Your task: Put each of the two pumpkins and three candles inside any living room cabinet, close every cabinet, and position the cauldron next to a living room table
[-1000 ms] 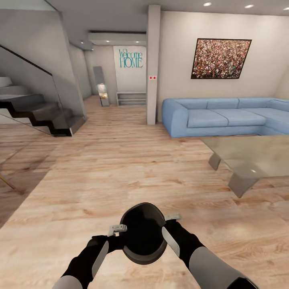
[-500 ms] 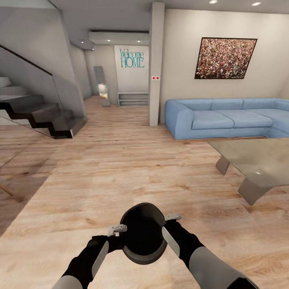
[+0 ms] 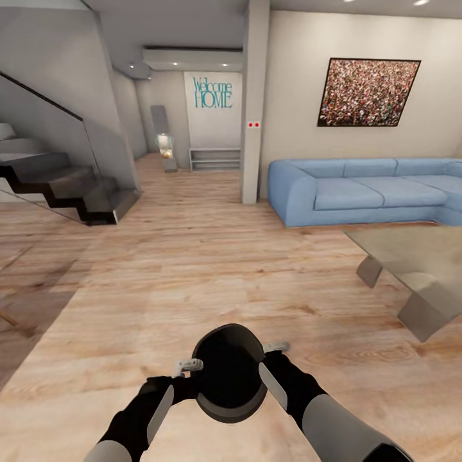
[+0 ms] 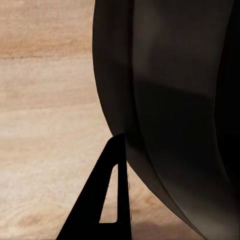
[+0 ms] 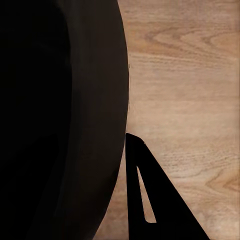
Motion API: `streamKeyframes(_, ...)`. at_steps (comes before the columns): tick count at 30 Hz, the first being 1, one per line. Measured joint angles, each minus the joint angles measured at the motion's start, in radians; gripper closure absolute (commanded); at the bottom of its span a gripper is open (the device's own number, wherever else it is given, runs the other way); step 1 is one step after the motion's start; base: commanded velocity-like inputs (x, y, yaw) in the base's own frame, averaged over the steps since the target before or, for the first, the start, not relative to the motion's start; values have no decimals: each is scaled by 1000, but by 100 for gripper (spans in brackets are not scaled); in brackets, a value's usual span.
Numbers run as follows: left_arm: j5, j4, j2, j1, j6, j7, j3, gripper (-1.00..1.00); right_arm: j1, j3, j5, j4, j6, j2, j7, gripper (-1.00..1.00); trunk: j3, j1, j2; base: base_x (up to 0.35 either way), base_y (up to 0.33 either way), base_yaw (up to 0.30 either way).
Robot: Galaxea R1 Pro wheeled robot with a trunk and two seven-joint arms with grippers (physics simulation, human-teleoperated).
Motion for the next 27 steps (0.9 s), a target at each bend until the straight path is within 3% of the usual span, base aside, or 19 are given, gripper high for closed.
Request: streamKeyframes(27, -1, 0, 0, 0, 0, 0, 0, 100, 0, 0, 0, 0, 0, 0, 1, 100, 0, 0, 0, 287, 131, 0)
